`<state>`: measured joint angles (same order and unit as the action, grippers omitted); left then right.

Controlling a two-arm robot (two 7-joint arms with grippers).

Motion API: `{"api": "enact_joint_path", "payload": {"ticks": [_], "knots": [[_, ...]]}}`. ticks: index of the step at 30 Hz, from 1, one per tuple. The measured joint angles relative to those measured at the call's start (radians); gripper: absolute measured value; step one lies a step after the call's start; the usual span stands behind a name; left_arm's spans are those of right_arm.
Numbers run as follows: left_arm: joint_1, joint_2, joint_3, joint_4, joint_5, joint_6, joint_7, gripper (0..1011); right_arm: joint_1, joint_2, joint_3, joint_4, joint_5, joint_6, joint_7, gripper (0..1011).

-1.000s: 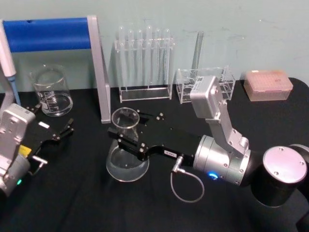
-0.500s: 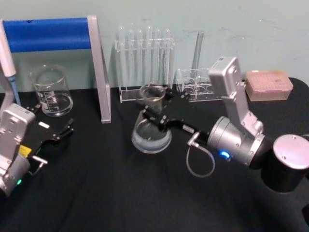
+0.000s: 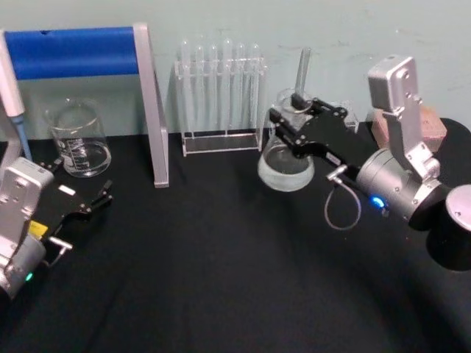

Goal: Grasp the erlenmeyer flask with one hand, shake it three times, then place it back.

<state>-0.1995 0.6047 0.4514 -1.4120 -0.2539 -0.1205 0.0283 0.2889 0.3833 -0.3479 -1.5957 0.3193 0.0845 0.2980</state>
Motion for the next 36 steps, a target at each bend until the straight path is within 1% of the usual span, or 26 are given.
{"api": "enact_joint_path", "payload": {"ticks": [4, 5, 10, 18, 28, 30, 36], "knots": [[0.000, 0.000, 0.000, 0.000, 0.000, 0.000, 0.000, 1001, 0.001, -0.004, 0.031, 0.014, -0.014, 0.002, -0.020, 449], [0.000, 0.000, 0.000, 0.000, 0.000, 0.000, 0.000, 1001, 0.001, -0.004, 0.031, 0.014, -0.014, 0.002, -0.020, 449], [0.000, 0.000, 0.000, 0.000, 0.000, 0.000, 0.000, 1001, -0.001, -0.010, 0.067, 0.027, -0.029, 0.004, -0.035, 449], [0.000, 0.000, 0.000, 0.000, 0.000, 0.000, 0.000, 1001, -0.007, -0.022, 0.093, 0.032, -0.043, 0.007, -0.036, 449], [0.000, 0.000, 0.000, 0.000, 0.000, 0.000, 0.000, 1001, -0.016, -0.039, 0.095, 0.023, -0.052, 0.013, -0.011, 449], [0.000, 0.000, 0.000, 0.000, 0.000, 0.000, 0.000, 1001, -0.017, -0.041, 0.091, 0.019, -0.052, 0.013, -0.004, 449], [0.000, 0.000, 0.000, 0.000, 0.000, 0.000, 0.000, 1001, -0.024, -0.043, 0.063, -0.001, -0.048, 0.015, 0.032, 449]]}}
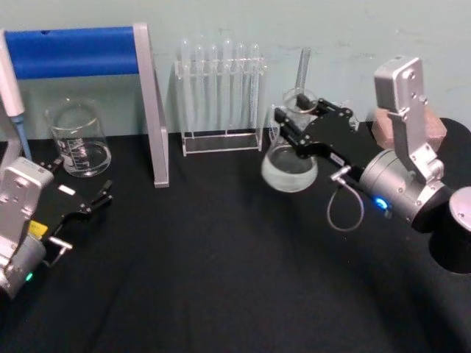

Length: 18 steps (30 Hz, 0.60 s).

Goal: Grasp the erlenmeyer flask with one hand, shake it three times, then place it back.

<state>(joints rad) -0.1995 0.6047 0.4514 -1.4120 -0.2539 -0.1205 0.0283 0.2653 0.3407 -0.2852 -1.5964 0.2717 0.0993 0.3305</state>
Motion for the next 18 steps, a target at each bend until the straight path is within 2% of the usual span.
{"api": "enact_joint_path", "payload": {"ticks": [9, 18], "knots": [[0.000, 0.000, 0.000, 0.000, 0.000, 0.000, 0.000, 1001, -0.011, 0.004, -0.036, -0.035, 0.027, 0.002, 0.040, 449], [0.000, 0.000, 0.000, 0.000, 0.000, 0.000, 0.000, 1001, -0.012, 0.013, -0.059, -0.044, 0.049, 0.005, 0.050, 449]]}}
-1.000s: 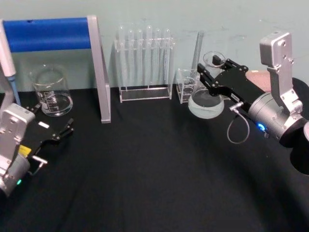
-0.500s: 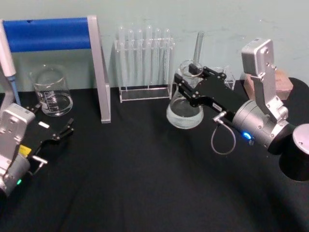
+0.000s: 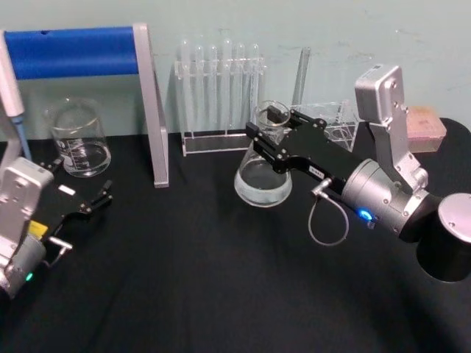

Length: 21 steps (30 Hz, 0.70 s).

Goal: Grasp the erlenmeyer flask with one hand, shake it three times, then place it back.

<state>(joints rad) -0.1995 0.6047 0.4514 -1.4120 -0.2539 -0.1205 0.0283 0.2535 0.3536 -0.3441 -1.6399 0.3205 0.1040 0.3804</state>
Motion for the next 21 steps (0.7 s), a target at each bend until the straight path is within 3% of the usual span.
{"api": "enact_joint_path", "payload": {"ticks": [12, 21], "knots": [[0.000, 0.000, 0.000, 0.000, 0.000, 0.000, 0.000, 1001, 0.003, 0.008, -0.012, 0.003, 0.019, 0.003, -0.001, 449], [0.000, 0.000, 0.000, 0.000, 0.000, 0.000, 0.000, 1001, 0.002, 0.004, -0.036, 0.043, 0.025, -0.014, 0.007, 449]]}}
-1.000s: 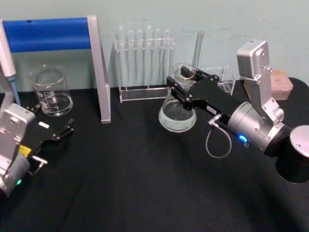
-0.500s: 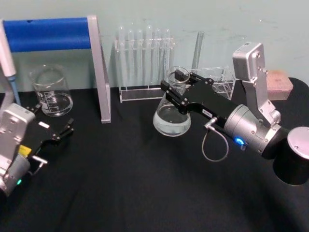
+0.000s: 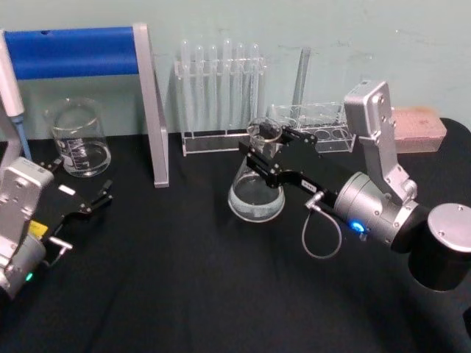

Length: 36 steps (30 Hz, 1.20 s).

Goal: Grasp the erlenmeyer flask with one hand, shake it three times, then place it back.

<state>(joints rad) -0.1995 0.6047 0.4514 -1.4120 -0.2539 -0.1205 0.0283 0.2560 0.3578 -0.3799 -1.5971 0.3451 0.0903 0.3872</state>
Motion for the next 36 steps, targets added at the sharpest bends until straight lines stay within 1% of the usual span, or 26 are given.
{"api": "enact_joint_path", "payload": {"ticks": [16, 29, 36], "knots": [[0.000, 0.000, 0.000, 0.000, 0.000, 0.000, 0.000, 1001, -0.018, -0.003, -0.041, 0.043, 0.007, -0.043, 0.033, 449], [0.000, 0.000, 0.000, 0.000, 0.000, 0.000, 0.000, 1001, -0.017, -0.014, -0.076, 0.106, -0.012, -0.101, 0.064, 449], [0.000, 0.000, 0.000, 0.000, 0.000, 0.000, 0.000, 1001, -0.015, -0.018, -0.085, 0.123, -0.017, -0.113, 0.073, 449]]}}
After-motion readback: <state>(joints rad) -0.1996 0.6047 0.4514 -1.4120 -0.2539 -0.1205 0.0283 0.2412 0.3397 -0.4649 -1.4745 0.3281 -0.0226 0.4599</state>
